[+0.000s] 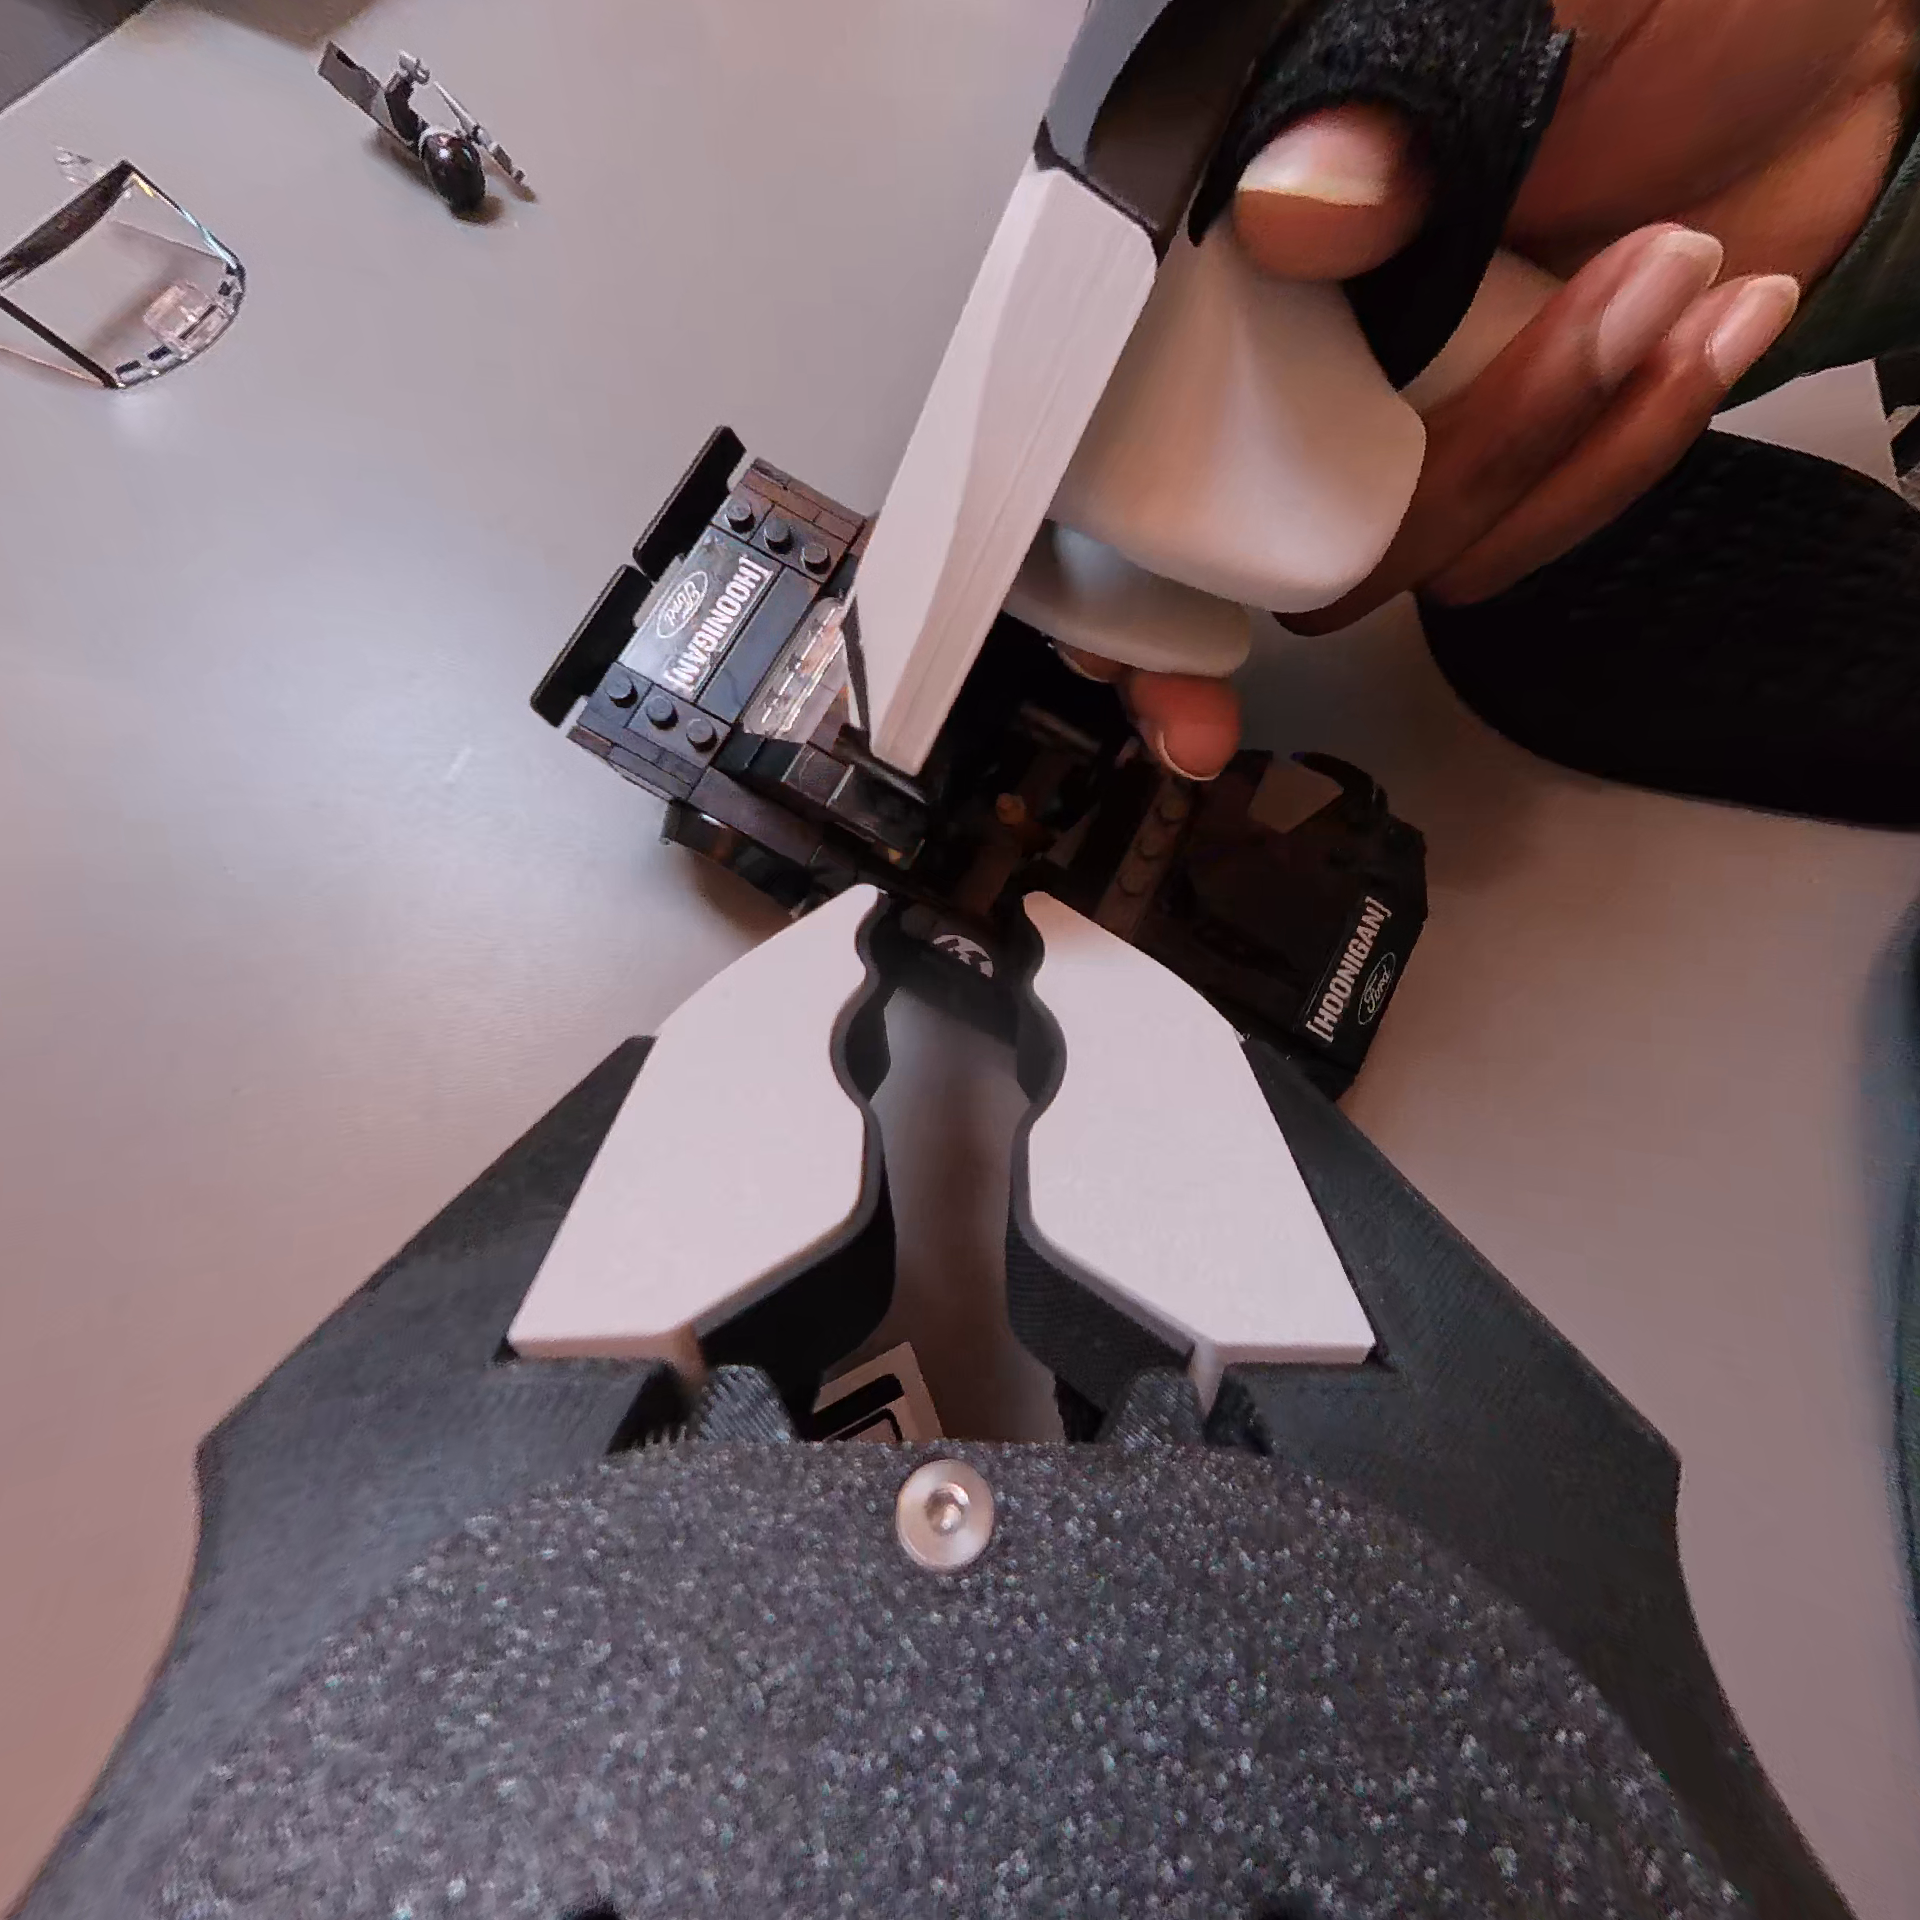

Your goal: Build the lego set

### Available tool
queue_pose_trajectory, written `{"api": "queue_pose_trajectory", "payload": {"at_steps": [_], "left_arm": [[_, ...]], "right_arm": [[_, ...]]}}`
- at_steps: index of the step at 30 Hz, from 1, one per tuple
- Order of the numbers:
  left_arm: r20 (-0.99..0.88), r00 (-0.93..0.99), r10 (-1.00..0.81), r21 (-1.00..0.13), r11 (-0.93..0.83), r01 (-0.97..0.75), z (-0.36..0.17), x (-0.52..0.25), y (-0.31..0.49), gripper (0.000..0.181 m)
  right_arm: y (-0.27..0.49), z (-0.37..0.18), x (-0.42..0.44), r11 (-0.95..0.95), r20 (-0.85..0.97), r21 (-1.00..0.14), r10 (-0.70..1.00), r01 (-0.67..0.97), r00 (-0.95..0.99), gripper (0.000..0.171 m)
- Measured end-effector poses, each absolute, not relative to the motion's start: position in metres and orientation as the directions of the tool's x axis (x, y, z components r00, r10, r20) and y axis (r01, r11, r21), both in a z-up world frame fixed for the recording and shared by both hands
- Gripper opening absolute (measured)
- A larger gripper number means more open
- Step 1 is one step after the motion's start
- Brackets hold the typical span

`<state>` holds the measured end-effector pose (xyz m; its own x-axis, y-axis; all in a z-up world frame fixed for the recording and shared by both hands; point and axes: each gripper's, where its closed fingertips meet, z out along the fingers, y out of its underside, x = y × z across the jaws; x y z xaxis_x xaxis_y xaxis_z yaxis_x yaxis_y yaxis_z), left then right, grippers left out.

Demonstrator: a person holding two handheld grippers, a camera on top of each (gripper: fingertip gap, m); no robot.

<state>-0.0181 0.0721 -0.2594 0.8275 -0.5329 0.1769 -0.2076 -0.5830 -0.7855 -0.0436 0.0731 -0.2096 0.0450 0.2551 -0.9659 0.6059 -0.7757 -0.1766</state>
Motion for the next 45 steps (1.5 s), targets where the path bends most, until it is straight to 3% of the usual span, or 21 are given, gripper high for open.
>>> {"api": "queue_pose_trajectory", "payload": {"at_steps": [33,45], "left_arm": [[0.144,0.904,-0.402,-0.774,-0.615,-0.15,-0.265,-0.026,0.08,0.017],[0.14,0.913,-0.383,-0.776,-0.616,-0.139,-0.265,-0.024,0.08,0.018]], "right_arm": [[0.064,-0.208,-0.048,-0.78,-0.957,-0.246,0.288,0.576,-0.018,0.0],[0.074,-0.196,-0.043,-0.814,-0.959,-0.283,0.242,0.507,-0.147,0.0]]}}
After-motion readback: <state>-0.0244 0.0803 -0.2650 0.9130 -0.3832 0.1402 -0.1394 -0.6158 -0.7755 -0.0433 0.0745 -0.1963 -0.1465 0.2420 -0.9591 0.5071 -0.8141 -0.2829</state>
